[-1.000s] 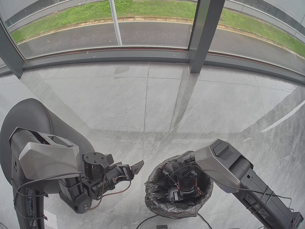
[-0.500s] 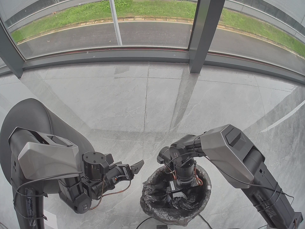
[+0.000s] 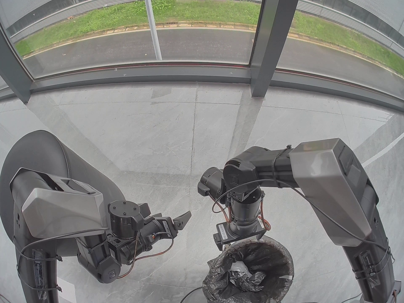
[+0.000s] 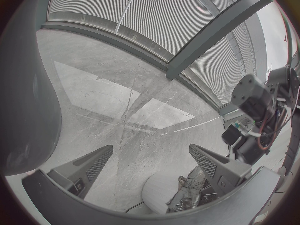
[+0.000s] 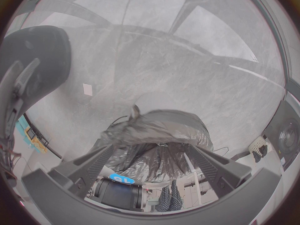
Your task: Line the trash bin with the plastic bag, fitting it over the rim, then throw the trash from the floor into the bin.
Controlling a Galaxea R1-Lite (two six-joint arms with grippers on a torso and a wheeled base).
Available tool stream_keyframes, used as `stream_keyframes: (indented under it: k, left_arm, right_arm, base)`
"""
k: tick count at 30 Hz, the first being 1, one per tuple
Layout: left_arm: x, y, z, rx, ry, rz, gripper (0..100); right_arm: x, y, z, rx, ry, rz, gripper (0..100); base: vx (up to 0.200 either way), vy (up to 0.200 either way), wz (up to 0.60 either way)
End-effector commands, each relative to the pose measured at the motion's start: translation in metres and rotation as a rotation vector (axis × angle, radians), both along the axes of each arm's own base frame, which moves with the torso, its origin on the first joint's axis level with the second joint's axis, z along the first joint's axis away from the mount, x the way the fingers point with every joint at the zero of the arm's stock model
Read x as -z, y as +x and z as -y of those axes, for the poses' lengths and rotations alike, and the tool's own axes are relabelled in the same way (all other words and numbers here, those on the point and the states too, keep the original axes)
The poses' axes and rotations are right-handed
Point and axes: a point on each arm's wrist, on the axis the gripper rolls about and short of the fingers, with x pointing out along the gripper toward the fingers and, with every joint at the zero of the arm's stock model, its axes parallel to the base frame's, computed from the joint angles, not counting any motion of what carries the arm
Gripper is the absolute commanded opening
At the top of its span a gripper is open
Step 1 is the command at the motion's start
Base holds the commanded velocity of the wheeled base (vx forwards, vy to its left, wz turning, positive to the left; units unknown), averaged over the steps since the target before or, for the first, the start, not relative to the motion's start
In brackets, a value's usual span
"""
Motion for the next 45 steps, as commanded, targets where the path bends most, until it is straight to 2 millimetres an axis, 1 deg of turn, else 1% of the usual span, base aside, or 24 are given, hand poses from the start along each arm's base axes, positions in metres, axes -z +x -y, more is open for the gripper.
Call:
stream_keyframes:
  k: [1, 8, 10, 13, 14, 15, 16, 17, 19, 22, 25, 26, 28, 29, 30, 32, 33, 34, 35, 36, 38, 40, 42, 45]
  left_arm:
    - [-0.001, -0.001, 0.000, 0.002, -0.005, 0.010, 100]
    - [0.000, -0.001, 0.000, 0.002, -0.005, 0.011, 100]
    - [-0.001, -0.001, 0.000, 0.002, -0.008, 0.013, 100]
    - [-0.009, -0.002, 0.000, 0.002, -0.016, 0.031, 100]
    - [-0.018, -0.005, -0.001, 0.006, -0.023, 0.045, 100]
    - [-0.018, -0.005, -0.001, 0.006, -0.023, 0.045, 100]
    - [-0.033, -0.009, -0.003, 0.008, -0.035, 0.079, 100]
    - [-0.040, -0.013, -0.004, 0.011, -0.044, 0.095, 100]
    - [-0.061, -0.022, -0.006, 0.021, -0.069, 0.141, 100]
    - [-0.102, -0.046, -0.012, 0.046, -0.092, 0.205, 100]
    - [-0.144, -0.069, -0.026, 0.036, -0.091, 0.248, 100]
    - [-0.154, -0.075, -0.032, 0.018, -0.071, 0.261, 100]
    - [-0.174, -0.090, -0.051, -0.063, 0.039, 0.309, 100]
    - [-0.174, -0.090, -0.051, -0.063, 0.039, 0.309, 100]
    - [-0.184, -0.102, -0.066, -0.141, 0.116, 0.339, 100]
    - [-0.198, -0.122, -0.080, -0.210, 0.153, 0.396, 100]
    - [-0.206, -0.133, -0.086, -0.230, 0.151, 0.425, 100]
    - [-0.208, -0.137, -0.088, -0.234, 0.150, 0.433, 100]
    - [-0.215, -0.154, -0.097, -0.241, 0.143, 0.464, 100]
    - [-0.221, -0.178, -0.109, -0.242, 0.142, 0.494, 100]
    - [-0.223, -0.210, -0.124, -0.231, 0.171, 0.519, 100]
    - [-0.218, -0.243, -0.142, -0.219, 0.222, 0.533, 100]
    - [-0.208, -0.274, -0.158, -0.235, 0.267, 0.551, 100]
    - [-0.201, -0.290, -0.165, -0.297, 0.279, 0.556, 100]
  right_arm:
    - [-0.027, -0.008, 0.002, -0.003, 0.018, 0.033, 100]
    - [-0.050, -0.025, 0.011, -0.011, -0.034, -0.015, 100]
    - [-0.065, -0.029, 0.022, -0.012, -0.054, -0.040, 100]
    - [-0.094, -0.037, 0.044, 0.005, -0.050, -0.074, 100]
    - [-0.113, -0.042, 0.057, 0.009, -0.022, -0.089, 100]
    - [-0.113, -0.042, 0.057, 0.009, -0.022, -0.089, 100]
    - [-0.139, -0.054, 0.081, -0.016, 0.030, -0.160, 100]
    - [-0.152, -0.060, 0.094, -0.030, 0.067, -0.204, 100]
    - [-0.177, -0.069, 0.112, -0.021, 0.184, -0.188, 100]
    - [-0.229, -0.104, 0.145, 0.045, 0.271, -0.028, 100]
    - [-0.268, -0.145, 0.178, 0.045, 0.215, 0.214, 100]
    - [-0.278, -0.158, 0.187, 0.056, 0.203, 0.286, 100]
    - [-0.304, -0.203, 0.216, 0.080, 0.247, 0.456, 100]
    - [-0.304, -0.203, 0.216, 0.080, 0.247, 0.456, 100]
    - [-0.318, -0.238, 0.239, 0.086, 0.311, 0.557, 100]
    - [-0.330, -0.282, 0.266, 0.109, 0.381, 0.704, 100]
    - [-0.333, -0.302, 0.279, 0.125, 0.415, 0.779, 100]
    - [-0.334, -0.310, 0.283, 0.131, 0.428, 0.807, 100]
    - [-0.337, -0.340, 0.298, 0.164, 0.464, 0.927, 100]
    - [-0.334, -0.378, 0.311, 0.206, 0.467, 1.089, 100]
    - [-0.316, -0.408, 0.314, 0.256, 0.378, 1.228, 100]
    - [-0.286, -0.441, 0.314, 0.284, 0.290, 1.389, 100]
    - [-0.239, -0.474, 0.310, 0.287, 0.203, 1.561, 100]
    - [-0.205, -0.487, 0.299, 0.273, 0.100, 1.665, 100]
  base:
    - [0.000, 0.000, 0.00]
    - [0.000, 0.000, 0.00]
    - [0.000, 0.000, 0.00]
    - [0.000, 0.000, 0.00]
    - [0.000, 0.000, 0.00]
    - [0.000, 0.000, 0.00]
    - [0.000, 0.000, 0.00]
    - [0.000, 0.000, 0.00]
    - [0.000, 0.000, 0.00]
    - [0.000, 0.000, 0.00]
    - [0.000, 0.000, 0.00]
    - [0.000, 0.000, 0.00]
    - [0.000, 0.000, 0.00]
    - [0.000, 0.000, 0.00]
    - [0.000, 0.000, 0.00]
    - [0.000, 0.000, 0.00]
    - [0.000, 0.000, 0.00]
    - [0.000, 0.000, 0.00]
    - [0.000, 0.000, 0.00]
    - [0.000, 0.000, 0.00]
    - [0.000, 0.000, 0.00]
    - [0.000, 0.000, 0.00]
    - [0.000, 0.000, 0.00]
    - [0.000, 0.000, 0.00]
